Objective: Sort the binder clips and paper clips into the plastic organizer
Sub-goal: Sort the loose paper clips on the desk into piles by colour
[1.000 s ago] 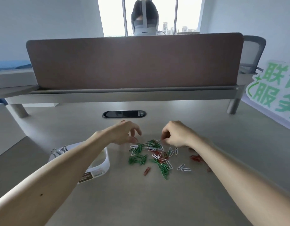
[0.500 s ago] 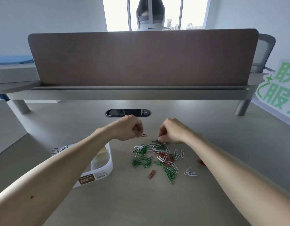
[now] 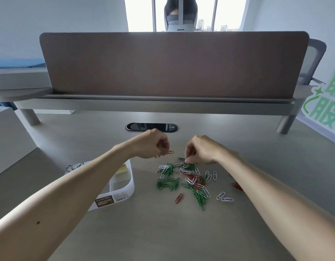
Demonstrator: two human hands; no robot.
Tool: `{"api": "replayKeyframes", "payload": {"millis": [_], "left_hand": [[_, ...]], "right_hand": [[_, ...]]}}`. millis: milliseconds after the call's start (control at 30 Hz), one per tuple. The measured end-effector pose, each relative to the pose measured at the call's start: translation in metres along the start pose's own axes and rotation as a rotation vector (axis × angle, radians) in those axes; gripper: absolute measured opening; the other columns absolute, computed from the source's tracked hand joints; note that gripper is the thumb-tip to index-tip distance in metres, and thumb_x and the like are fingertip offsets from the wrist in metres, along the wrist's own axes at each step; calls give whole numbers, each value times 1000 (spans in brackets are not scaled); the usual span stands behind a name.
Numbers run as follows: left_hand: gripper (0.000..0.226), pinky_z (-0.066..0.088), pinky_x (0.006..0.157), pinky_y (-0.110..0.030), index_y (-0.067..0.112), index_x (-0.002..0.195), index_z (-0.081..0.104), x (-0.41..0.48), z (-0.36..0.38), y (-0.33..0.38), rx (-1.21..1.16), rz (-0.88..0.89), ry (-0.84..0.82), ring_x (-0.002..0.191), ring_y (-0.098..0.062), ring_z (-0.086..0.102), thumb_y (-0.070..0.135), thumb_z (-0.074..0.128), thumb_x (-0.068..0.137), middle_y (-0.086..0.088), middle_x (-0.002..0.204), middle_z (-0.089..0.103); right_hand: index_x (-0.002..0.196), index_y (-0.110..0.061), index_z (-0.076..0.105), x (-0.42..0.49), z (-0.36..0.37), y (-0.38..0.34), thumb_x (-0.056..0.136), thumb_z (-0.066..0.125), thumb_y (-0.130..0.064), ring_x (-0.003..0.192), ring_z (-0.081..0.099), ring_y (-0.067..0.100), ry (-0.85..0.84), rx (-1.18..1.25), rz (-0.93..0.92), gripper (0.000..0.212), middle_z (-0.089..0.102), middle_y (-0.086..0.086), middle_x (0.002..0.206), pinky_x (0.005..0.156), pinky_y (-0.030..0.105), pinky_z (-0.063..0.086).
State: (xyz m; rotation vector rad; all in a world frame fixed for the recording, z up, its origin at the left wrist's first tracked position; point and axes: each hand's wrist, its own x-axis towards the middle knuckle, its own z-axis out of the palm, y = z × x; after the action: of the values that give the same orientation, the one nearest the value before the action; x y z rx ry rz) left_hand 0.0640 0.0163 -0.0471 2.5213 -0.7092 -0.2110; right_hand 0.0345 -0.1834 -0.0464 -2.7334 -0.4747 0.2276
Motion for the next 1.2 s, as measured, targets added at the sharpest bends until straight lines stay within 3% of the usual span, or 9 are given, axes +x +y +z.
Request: {"api": "replayKeyframes", "payload": {"millis": [133, 233, 333, 500, 667, 800, 1000, 1100, 1200], "left_hand": [[15, 48, 52, -18, 19, 72, 62, -2, 1, 2, -11, 0, 0, 49, -4, 57, 10, 67, 83, 4, 60, 64], [14, 50, 54, -18, 18, 72, 62, -4, 1, 4, -21, -10, -9, 51, -6, 59, 10, 67, 83, 3, 62, 66], [15, 51, 56, -17, 15, 73, 63, -7, -2, 4, -85, -37, -1, 55, -9, 64, 5, 66, 83, 0, 64, 68], [9, 54, 59, -21, 6, 82, 67, -12, -5, 9, -249, -26, -21, 61, -14, 68, -3, 66, 82, -5, 69, 71], [12, 54, 60, -18, 13, 87, 72, -7, 1, 33, -288, 38, -51, 62, -12, 69, 3, 70, 81, -2, 70, 73], [10, 58, 64, -25, 15, 86, 75, 9, 21, 80, -269, 133, -115, 67, -16, 70, 9, 74, 78, -1, 74, 74], [10, 51, 65, -12, 20, 87, 76, 21, 72, 139, -100, 292, -179, 70, 0, 66, 21, 75, 78, 12, 80, 72], [11, 43, 63, -2, 21, 92, 75, 18, 57, 118, 22, 303, -123, 69, 6, 61, 23, 70, 82, 14, 84, 69], [7, 37, 56, 0, 25, 86, 74, 6, 35, 86, 125, 222, -117, 61, 14, 57, 29, 73, 80, 18, 76, 67]], "right_hand": [[86, -12, 76, 5, 6, -5, 82, 66, -15, 69, 59, 7, -28, -31, -2, 10, 75, 0, 89, 58, 16, 40], [80, -16, 74, 7, 5, -8, 82, 65, -14, 69, 58, 7, -45, -11, 20, 10, 72, -3, 82, 54, 16, 40], [71, -23, 70, 7, 0, -2, 79, 67, -16, 70, 60, 6, 32, 190, 63, 11, 67, -9, 74, 56, 18, 44], [72, -16, 71, 2, -3, 6, 76, 75, -7, 63, 58, 8, 119, 598, 181, 10, 68, -3, 68, 52, 18, 42], [78, -11, 71, -25, -15, 16, 81, 68, 1, 57, 59, 11, 103, 755, 172, 13, 68, 2, 65, 50, 22, 45], [73, -12, 74, -64, -31, 44, 79, 69, -4, 55, 65, 10, 168, 566, 251, 11, 71, 1, 63, 49, 22, 47], [76, -18, 74, -127, -43, 89, 72, 75, -12, 61, 69, 13, 69, 236, 402, 8, 74, 4, 65, 49, 19, 44], [87, -26, 72, -126, -35, 86, 67, 82, -24, 59, 63, 6, 187, 54, 328, 22, 70, -5, 62, 54, 19, 43], [78, -22, 76, -112, -25, 65, 68, 79, -18, 62, 58, 3, 279, 74, 75, 11, 67, -9, 65, 56, 14, 40]]}}
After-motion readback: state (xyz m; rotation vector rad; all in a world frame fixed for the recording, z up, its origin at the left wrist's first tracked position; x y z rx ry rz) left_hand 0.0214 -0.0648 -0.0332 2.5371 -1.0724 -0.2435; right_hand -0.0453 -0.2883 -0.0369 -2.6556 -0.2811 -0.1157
